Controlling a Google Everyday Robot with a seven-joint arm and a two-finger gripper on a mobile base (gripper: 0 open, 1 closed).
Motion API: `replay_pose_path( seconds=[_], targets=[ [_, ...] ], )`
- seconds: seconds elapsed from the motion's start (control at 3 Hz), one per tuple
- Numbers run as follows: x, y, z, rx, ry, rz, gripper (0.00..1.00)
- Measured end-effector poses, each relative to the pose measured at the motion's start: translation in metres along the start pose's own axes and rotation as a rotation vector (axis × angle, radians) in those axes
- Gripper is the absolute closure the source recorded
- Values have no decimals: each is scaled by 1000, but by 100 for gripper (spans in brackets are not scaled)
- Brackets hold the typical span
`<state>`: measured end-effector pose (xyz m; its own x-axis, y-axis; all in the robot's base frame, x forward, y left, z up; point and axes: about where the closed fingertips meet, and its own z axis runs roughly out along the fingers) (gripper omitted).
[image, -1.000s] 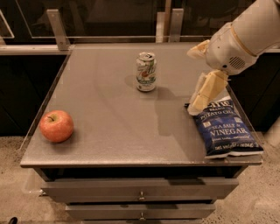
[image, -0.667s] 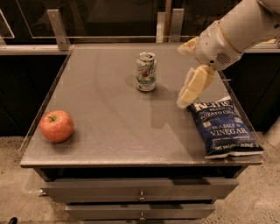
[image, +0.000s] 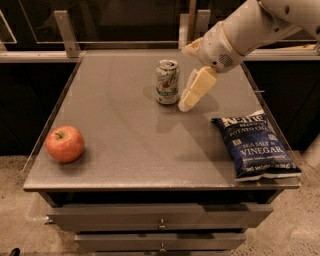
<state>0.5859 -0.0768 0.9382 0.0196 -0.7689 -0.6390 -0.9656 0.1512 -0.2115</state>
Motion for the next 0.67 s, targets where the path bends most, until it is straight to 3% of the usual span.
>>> replay_pose_path(
  seconds=[0.67],
  targets=[
    [-10,-34,36,-17,-54,13,0]
  ],
)
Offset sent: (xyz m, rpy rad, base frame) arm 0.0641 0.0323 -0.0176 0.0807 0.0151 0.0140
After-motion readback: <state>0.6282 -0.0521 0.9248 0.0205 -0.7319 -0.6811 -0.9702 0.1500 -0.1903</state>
